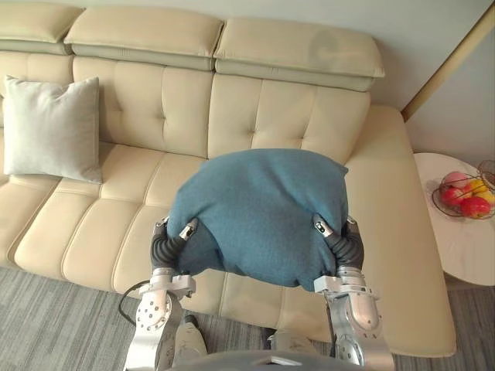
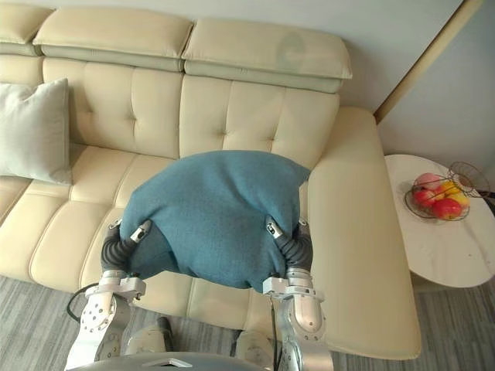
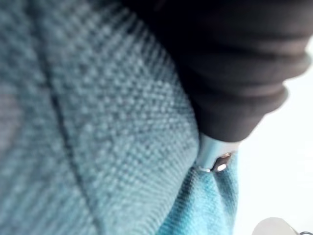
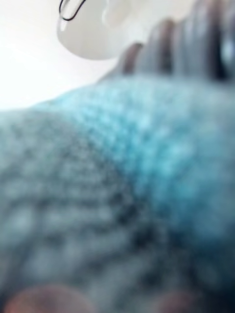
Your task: Pick up cushions and gather them together orderly.
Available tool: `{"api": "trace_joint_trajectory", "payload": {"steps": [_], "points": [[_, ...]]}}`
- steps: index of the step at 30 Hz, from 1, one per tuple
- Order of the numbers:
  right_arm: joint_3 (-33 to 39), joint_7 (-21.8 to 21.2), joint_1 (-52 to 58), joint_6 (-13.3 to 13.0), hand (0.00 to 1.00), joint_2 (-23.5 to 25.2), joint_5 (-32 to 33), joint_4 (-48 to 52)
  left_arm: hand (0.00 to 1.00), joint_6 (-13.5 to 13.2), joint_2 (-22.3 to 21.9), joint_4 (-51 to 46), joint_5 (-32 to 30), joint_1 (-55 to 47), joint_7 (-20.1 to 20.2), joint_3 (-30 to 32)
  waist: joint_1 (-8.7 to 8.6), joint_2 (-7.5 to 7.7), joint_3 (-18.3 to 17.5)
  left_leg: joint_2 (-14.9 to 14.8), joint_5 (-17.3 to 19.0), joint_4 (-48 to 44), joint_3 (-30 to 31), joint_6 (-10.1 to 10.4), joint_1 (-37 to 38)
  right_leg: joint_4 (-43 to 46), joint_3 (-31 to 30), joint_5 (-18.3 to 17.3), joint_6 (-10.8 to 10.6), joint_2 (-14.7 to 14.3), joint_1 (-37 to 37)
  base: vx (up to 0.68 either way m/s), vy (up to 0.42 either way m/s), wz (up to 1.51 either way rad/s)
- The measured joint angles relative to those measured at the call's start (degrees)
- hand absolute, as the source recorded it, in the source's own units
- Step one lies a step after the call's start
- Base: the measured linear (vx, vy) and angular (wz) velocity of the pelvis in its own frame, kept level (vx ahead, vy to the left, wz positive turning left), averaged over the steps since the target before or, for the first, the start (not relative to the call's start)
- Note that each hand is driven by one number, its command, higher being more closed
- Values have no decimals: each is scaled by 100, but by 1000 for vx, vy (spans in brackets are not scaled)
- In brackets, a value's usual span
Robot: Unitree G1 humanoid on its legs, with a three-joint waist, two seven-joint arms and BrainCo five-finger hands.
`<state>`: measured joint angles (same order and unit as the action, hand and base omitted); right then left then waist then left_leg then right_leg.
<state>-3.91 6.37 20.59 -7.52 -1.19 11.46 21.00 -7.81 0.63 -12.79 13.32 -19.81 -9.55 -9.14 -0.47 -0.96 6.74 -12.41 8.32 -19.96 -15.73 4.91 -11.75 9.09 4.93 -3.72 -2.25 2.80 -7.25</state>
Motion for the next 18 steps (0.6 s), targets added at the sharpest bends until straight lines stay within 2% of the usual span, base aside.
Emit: {"api": "trace_joint_trajectory", "payload": {"steps": [3,7,10,13,18], "points": [[-42,-3,-24,17,100,16,-131,-8,100,0,15,0,1,-62,2,33,83,11,-1,10,19,38,-151,-20,0,-84,-159,96,-91,4,-88,-2,42,-25],[-36,31,-242,25,100,-12,-438,-196,100,1,43,1,-4,-71,2,47,95,38,14,-30,28,114,-371,-12,-42,-221,-446,265,-100,-47,-288,-56,-1,-40],[-39,266,-372,25,100,-25,-849,-198,100,1,58,1,-159,106,-28,50,78,49,25,-40,29,49,-495,-14,-265,-251,-604,417,-113,-54,-568,-91,2,-31],[-50,573,-587,25,100,-22,-1238,-199,100,1,61,3,-487,514,-247,36,81,58,58,-55,51,-173,-497,-72,-635,-214,-651,530,-155,-32,-874,-124,45,-6],[-206,1223,-1419,25,100,-26,-1849,-201,100,1,110,4,-948,1393,-909,29,159,49,296,-54,18,-428,-463,-199,-1158,90,-673,577,-203,29,-1409,-144,36,1]]}}
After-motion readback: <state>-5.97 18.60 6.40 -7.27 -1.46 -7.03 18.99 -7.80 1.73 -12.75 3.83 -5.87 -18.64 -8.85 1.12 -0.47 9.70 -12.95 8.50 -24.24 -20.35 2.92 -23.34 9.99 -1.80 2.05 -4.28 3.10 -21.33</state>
